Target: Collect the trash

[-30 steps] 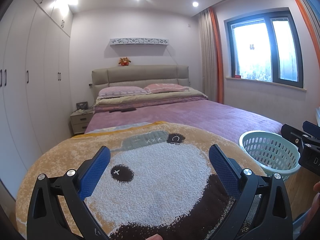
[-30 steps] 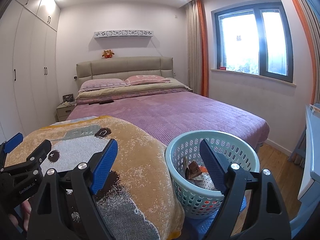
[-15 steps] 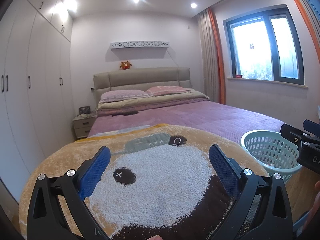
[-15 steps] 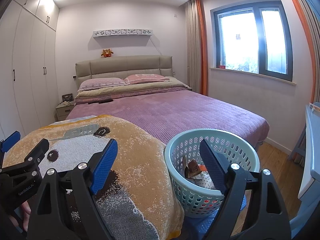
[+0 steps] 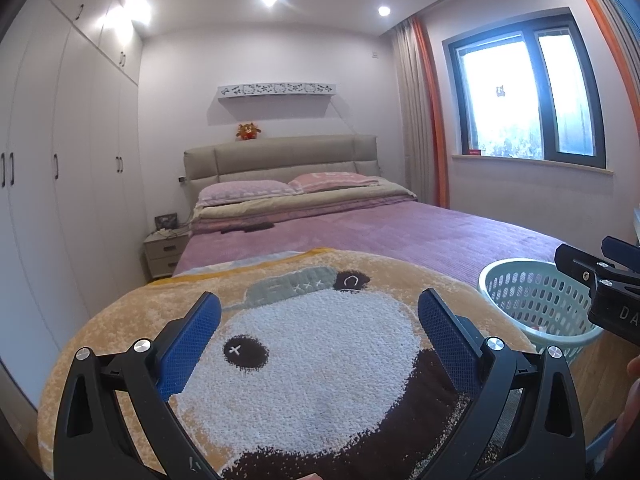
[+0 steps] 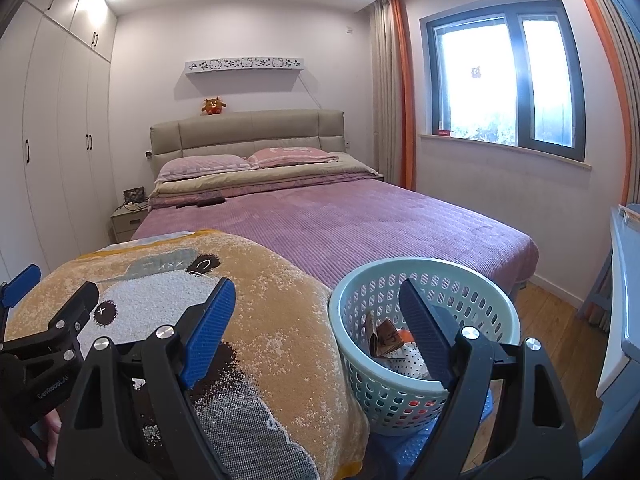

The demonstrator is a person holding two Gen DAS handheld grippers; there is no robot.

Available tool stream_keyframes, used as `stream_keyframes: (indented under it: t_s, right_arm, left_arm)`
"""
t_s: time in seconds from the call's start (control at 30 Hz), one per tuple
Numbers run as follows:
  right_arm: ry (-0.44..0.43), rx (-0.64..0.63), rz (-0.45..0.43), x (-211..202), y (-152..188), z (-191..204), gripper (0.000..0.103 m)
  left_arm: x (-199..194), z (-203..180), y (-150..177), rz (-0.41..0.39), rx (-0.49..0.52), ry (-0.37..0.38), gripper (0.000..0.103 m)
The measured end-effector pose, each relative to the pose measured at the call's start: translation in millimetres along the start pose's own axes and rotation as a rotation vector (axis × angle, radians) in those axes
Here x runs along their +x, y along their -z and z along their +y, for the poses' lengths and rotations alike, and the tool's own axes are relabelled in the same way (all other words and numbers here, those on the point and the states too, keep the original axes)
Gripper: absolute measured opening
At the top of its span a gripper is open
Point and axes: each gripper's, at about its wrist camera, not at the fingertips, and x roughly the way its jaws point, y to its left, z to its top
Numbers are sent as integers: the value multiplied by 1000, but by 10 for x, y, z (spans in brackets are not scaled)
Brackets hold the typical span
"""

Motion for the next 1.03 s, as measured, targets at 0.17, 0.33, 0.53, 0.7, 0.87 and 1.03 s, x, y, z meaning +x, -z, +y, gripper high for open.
stream_keyframes:
  t_s: [0.17,0.33,0.53,0.7,0.87,1.03]
  right_arm:
    - [-2,-1,-2,-10,-7,12,80]
    - [-2,-4,-5,-19,-23,25,80]
    - [-4,-3,-3,-16,-26,30,80]
    - [-6,-3,-1,-9,-23,39,80]
    - [-6,-1,2,4,-17,39,80]
    - [-8,0,4,-2,-7,40,80]
  left_arm:
    - [9,17,-2,-1,-11,-14,95]
    - [11,33,-1,-3,-18,-25,95]
    - [8,6,3,-9,-2,-30,95]
    - [-4,-35,8,-15,21,-51,95]
    - [-8,-10,1,-7,5,-30,95]
    - [-12,10,-4,-4,-2,-31,96]
